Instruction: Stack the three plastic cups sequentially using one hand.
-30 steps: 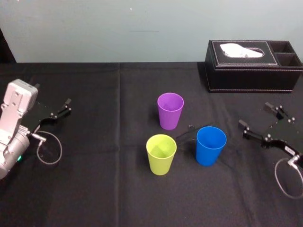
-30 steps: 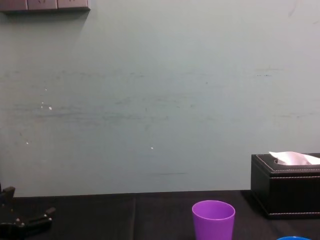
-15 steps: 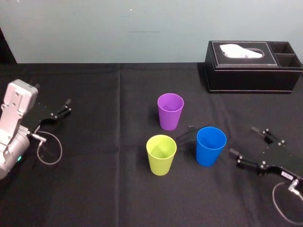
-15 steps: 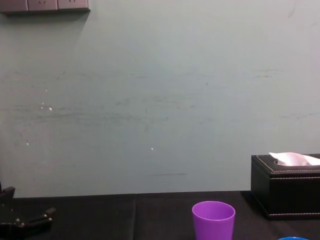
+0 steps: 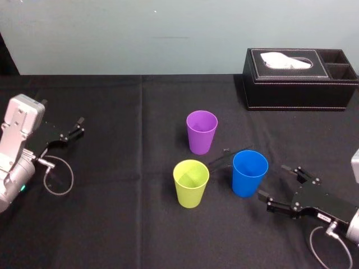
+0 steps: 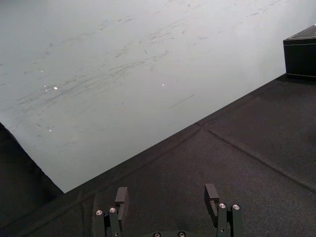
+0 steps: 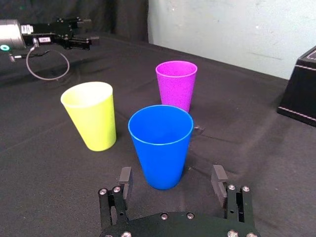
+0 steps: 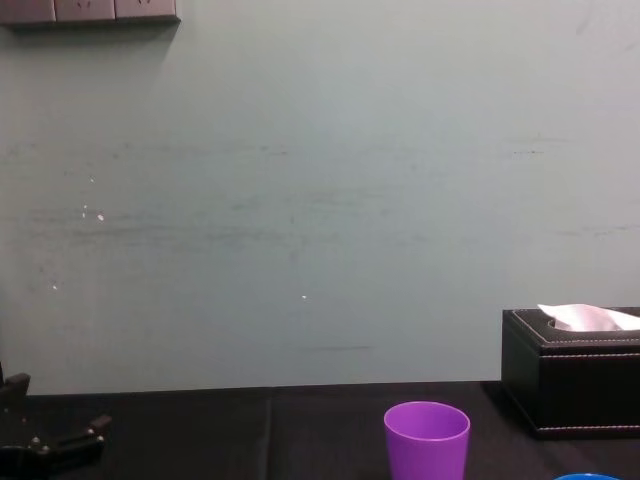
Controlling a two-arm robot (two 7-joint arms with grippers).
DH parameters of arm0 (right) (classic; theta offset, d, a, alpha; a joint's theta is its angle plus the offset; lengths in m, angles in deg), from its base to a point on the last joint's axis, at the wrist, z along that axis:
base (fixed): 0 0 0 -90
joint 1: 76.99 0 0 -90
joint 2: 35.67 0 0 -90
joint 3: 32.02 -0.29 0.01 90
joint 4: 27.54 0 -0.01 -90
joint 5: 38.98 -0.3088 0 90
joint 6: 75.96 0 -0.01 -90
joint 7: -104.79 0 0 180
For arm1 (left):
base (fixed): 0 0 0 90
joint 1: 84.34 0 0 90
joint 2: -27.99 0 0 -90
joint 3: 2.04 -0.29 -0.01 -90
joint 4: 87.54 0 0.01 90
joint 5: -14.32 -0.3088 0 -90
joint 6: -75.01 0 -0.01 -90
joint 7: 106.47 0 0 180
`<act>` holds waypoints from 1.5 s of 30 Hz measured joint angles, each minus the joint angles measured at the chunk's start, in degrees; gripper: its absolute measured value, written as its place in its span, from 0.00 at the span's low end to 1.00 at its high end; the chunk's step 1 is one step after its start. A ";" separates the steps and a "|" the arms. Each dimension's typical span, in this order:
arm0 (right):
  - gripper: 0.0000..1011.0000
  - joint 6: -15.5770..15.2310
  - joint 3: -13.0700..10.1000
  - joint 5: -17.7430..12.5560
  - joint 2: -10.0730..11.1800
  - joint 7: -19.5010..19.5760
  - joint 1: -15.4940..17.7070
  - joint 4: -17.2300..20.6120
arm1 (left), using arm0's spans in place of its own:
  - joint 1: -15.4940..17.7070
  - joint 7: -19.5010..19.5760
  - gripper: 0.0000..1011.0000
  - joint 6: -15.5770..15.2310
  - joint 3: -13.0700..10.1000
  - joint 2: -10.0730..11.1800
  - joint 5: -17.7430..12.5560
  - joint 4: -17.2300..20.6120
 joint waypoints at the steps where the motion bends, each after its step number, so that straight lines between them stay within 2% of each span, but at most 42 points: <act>1: 0.99 -0.12 0.27 0.56 -0.42 -0.15 -0.41 -0.36 | 0.00 0.00 1.00 0.00 0.00 0.00 0.00 0.00; 12: 0.99 -0.71 0.97 3.67 -3.04 -0.67 -2.79 -1.51 | 0.00 0.00 1.00 0.00 0.00 0.00 0.00 0.00; 33: 0.99 -2.03 2.73 6.19 -6.78 -1.82 -8.14 -4.40 | 0.00 0.00 1.00 0.00 0.00 0.00 0.00 0.00; 43: 0.99 -1.99 2.66 6.18 -6.66 -1.83 -7.93 -4.25 | 0.00 0.00 1.00 0.00 0.00 0.00 0.00 0.00; 45: 0.96 -1.98 2.65 6.17 -6.63 -1.83 -7.90 -4.23 | 0.00 0.00 1.00 0.00 0.00 0.00 0.00 0.00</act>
